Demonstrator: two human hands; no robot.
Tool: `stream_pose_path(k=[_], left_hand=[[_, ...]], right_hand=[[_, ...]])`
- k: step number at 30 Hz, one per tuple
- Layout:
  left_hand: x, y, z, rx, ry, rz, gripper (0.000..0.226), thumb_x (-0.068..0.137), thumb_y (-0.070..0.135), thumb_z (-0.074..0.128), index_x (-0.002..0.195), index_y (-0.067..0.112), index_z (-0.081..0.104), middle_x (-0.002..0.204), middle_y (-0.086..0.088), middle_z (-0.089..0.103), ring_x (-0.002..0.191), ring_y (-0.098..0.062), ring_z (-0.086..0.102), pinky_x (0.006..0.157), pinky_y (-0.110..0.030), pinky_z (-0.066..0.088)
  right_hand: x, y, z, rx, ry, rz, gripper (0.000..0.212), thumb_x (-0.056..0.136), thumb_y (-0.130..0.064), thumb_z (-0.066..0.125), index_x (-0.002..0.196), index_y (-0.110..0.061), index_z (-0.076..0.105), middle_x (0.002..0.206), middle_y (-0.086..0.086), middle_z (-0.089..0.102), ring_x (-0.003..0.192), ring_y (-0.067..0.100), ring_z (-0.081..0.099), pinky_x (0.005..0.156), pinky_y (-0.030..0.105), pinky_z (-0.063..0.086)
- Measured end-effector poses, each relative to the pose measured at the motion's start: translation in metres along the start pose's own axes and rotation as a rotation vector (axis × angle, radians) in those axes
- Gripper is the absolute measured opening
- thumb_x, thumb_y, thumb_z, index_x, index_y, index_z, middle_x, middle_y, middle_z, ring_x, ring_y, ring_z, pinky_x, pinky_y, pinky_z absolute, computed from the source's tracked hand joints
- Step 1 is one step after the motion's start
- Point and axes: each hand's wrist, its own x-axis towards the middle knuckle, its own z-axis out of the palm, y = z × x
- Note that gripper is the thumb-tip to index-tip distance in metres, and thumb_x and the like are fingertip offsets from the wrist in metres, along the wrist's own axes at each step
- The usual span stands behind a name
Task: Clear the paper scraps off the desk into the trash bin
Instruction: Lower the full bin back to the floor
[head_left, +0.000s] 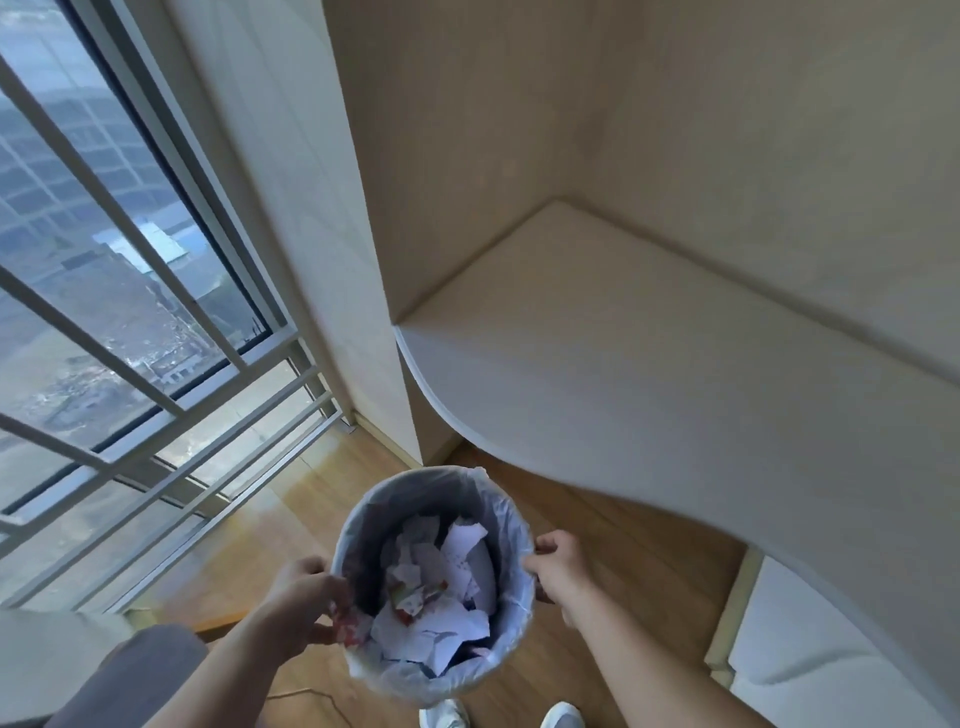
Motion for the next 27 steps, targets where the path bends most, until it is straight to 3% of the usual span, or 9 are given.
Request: stream_pose_path(k=[2, 6, 10, 13, 16, 24, 27], left_hand=[[0.003, -0.006, 0.014, 0.036, 0.002, 0.017, 0.016, 0.074, -0.013, 0.060, 0.089, -0.006, 0.058, 0.093, -0.026, 0.058, 0.079, -0.041, 0.062, 0.049, -0.039, 0.057], [0.008, -0.016, 0.059, 0.136, -0.039, 0.056, 0.015, 0.072, -0.014, 0.058, 0.085, -0.005, 0.059, 0.086, -0.024, 0.059, 0.074, -0.036, 0.061, 0.048, -0.036, 0.056], [0.006, -0.033, 0.120, 0.246, -0.052, 0.109, 0.016, 0.070, -0.016, 0.056, 0.075, -0.001, 0.056, 0.075, -0.019, 0.056, 0.066, -0.032, 0.058, 0.043, -0.033, 0.054], [0.012, -0.053, 0.170, 0.329, -0.078, 0.135, 0.017, 0.069, -0.016, 0.057, 0.071, 0.001, 0.055, 0.067, -0.017, 0.056, 0.060, -0.032, 0.057, 0.043, -0.032, 0.052], [0.030, -0.077, 0.221, 0.399, -0.118, 0.141, 0.015, 0.069, -0.015, 0.059, 0.075, -0.001, 0.060, 0.069, -0.018, 0.059, 0.061, -0.032, 0.059, 0.046, -0.036, 0.055], [0.129, -0.141, 0.360, 0.526, -0.268, 0.112, 0.023, 0.062, -0.016, 0.061, 0.073, 0.004, 0.063, 0.059, -0.011, 0.058, 0.057, -0.025, 0.055, 0.045, -0.035, 0.055], [0.174, -0.159, 0.407, 0.569, -0.318, 0.125, 0.023, 0.069, -0.014, 0.064, 0.080, 0.005, 0.063, 0.068, -0.012, 0.062, 0.062, -0.024, 0.057, 0.045, -0.033, 0.055]], right_hand=[[-0.009, 0.023, -0.013, 0.038, -0.009, 0.042, 0.021, 0.079, -0.001, 0.064, 0.096, -0.010, 0.057, 0.094, 0.012, 0.067, 0.079, 0.025, 0.067, 0.060, 0.033, 0.055], [-0.023, 0.079, -0.045, 0.159, 0.017, 0.129, 0.022, 0.082, -0.001, 0.066, 0.099, -0.010, 0.054, 0.097, 0.012, 0.065, 0.085, 0.027, 0.066, 0.070, 0.037, 0.057], [-0.038, 0.149, -0.080, 0.285, 0.095, 0.188, 0.027, 0.082, -0.004, 0.069, 0.104, -0.008, 0.053, 0.100, 0.013, 0.065, 0.085, 0.027, 0.066, 0.065, 0.037, 0.056], [-0.046, 0.206, -0.102, 0.347, 0.147, 0.239, 0.031, 0.081, -0.009, 0.072, 0.108, -0.009, 0.056, 0.106, 0.014, 0.066, 0.096, 0.031, 0.066, 0.086, 0.048, 0.057], [-0.042, 0.263, -0.123, 0.399, 0.210, 0.281, 0.037, 0.079, -0.015, 0.075, 0.111, -0.012, 0.057, 0.107, 0.010, 0.067, 0.097, 0.028, 0.065, 0.090, 0.048, 0.056], [0.037, 0.406, -0.160, 0.525, 0.379, 0.337, 0.024, 0.077, -0.001, 0.074, 0.097, -0.007, 0.062, 0.098, 0.017, 0.070, 0.090, 0.035, 0.068, 0.083, 0.051, 0.057], [0.078, 0.448, -0.167, 0.530, 0.427, 0.342, 0.018, 0.078, 0.000, 0.072, 0.090, -0.010, 0.063, 0.096, 0.017, 0.070, 0.088, 0.035, 0.067, 0.081, 0.047, 0.054]])
